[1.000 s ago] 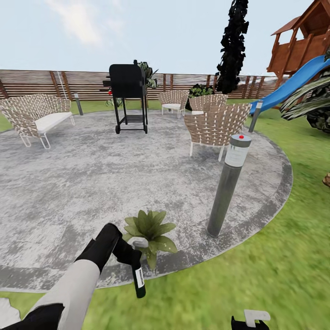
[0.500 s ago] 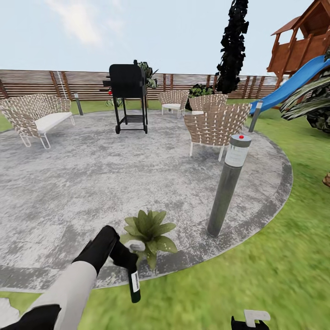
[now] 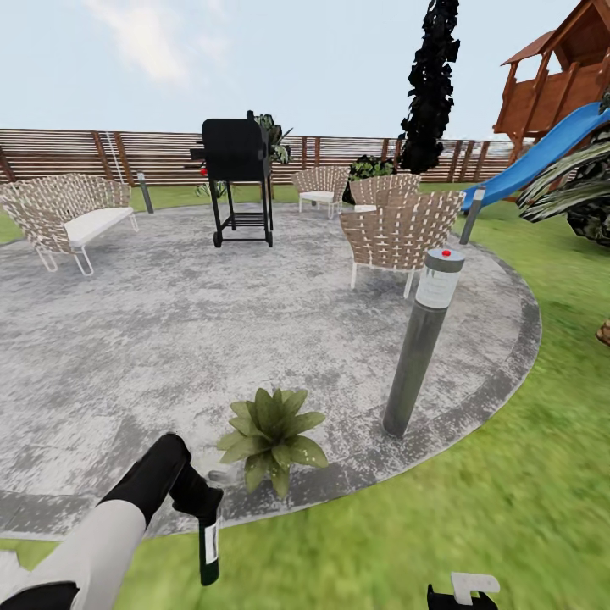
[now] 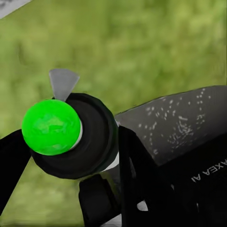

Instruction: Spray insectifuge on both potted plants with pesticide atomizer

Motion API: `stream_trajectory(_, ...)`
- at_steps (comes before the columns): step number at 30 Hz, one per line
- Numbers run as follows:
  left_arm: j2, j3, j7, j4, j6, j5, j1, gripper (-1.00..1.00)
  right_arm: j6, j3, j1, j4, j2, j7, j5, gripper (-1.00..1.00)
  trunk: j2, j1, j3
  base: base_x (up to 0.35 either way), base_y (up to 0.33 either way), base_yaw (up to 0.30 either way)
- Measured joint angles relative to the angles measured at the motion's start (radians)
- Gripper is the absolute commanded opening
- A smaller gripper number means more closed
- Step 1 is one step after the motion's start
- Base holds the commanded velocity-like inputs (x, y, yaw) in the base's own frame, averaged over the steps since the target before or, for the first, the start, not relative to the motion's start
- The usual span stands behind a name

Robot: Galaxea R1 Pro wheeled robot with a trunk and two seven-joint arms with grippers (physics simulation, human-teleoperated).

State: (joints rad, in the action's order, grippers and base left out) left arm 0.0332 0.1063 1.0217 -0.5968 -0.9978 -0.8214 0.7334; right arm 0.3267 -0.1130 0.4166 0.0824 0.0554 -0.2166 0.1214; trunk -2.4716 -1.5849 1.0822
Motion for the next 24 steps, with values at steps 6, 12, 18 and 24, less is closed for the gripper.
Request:
stream_trajectory(6, -0.008, -0.002, -0.009, 0.000, 0.002, -0.005, -0.008, -1.00, 0.000, 0.000, 0.000, 0.000, 0.000, 0.001, 0.000, 1.00, 0.000, 0.000, 0.000, -0.149, 0.026, 0.000)
stream_trajectory(12, -0.002, -0.005, -0.043, -0.010, 0.003, -0.020, -0.008, -1.00, 0.000, 0.000, 0.000, 0.000, 0.000, 0.001, 0.000, 1.00, 0.000, 0.000, 0.000, -0.067, 0.194, 0.000)
stream_trajectory(18, -0.006, 0.001, -0.234, 0.001, 0.008, -0.010, -0.024, -1.00, 0.001, 0.000, 0.000, 0.001, 0.000, 0.001, -0.001, 1.00, 0.000, 0.000, 0.000, -0.002, 0.016, 0.000)
stream_trajectory(24, -0.021, 0.004, -0.267, -0.001, 0.019, -0.004, -0.061, -1.00, 0.001, -0.001, 0.000, 0.002, -0.001, -0.001, -0.003, 1.00, 0.000, 0.000, 0.000, 0.000, 0.001, -0.196)
